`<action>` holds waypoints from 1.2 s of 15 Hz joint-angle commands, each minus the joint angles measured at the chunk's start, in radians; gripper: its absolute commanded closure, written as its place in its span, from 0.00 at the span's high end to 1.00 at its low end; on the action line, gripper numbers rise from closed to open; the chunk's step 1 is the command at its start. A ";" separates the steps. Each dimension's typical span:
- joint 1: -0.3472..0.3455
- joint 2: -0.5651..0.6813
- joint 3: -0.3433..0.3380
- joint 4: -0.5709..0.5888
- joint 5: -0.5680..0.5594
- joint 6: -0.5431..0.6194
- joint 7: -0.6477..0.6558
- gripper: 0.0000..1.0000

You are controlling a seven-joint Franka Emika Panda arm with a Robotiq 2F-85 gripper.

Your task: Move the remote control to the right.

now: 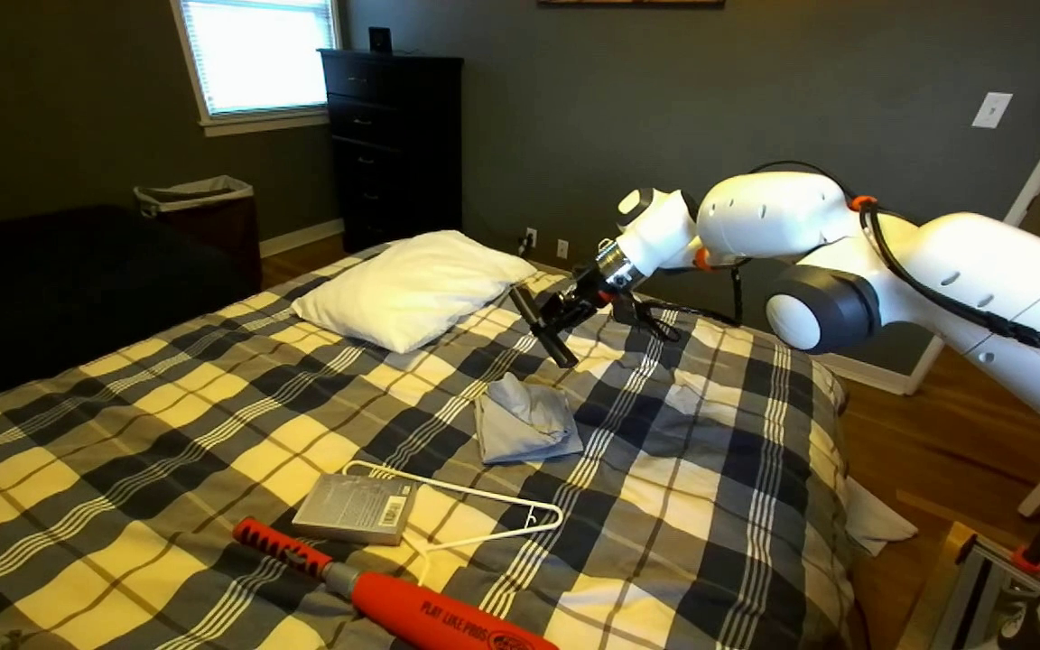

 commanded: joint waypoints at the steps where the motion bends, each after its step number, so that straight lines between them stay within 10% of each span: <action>1: 0.000 0.073 -0.013 0.100 0.009 0.063 0.108 0.28; 3: 0.004 0.042 0.069 0.011 -0.067 0.021 0.117 0.28; 12: -0.003 0.104 0.055 0.053 -0.086 0.034 0.267 0.28; 13: -0.003 0.105 0.065 0.050 -0.098 0.034 0.264 0.71; 18: -0.008 0.110 0.114 0.059 -0.149 0.034 0.247 1.00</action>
